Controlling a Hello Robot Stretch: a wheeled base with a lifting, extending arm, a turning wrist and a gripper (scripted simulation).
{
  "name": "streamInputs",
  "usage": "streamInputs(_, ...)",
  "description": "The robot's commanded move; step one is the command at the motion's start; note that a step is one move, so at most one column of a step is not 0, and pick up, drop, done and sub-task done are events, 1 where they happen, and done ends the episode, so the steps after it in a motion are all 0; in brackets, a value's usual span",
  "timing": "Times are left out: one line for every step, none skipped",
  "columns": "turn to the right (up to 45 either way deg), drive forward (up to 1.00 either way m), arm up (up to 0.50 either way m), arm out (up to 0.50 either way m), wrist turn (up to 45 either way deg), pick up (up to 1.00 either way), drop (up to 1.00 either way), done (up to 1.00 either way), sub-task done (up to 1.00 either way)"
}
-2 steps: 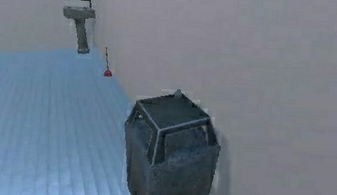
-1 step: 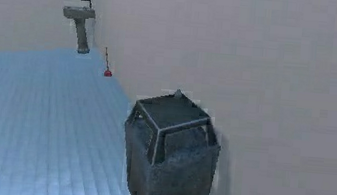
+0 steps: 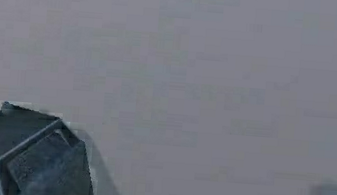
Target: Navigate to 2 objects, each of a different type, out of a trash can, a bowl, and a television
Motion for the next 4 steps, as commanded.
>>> streamInputs(45.0, 0.00, 0.00, 0.00, 0.0, 0.00, 0.00, 0.00, 0.00)
streamInputs(45.0, 0.00, 0.00, 0.00, 0.0, 0.00, 0.00, 0.00, 0.00)
streamInputs(15.0, 0.00, 0.00, 0.00, 0.0, 0.00, 0.00, 0.00, 0.00)
streamInputs(0.0, 0.60, 0.00, 0.00, 0.0, 0.00, 0.00, 0.00, 0.00)
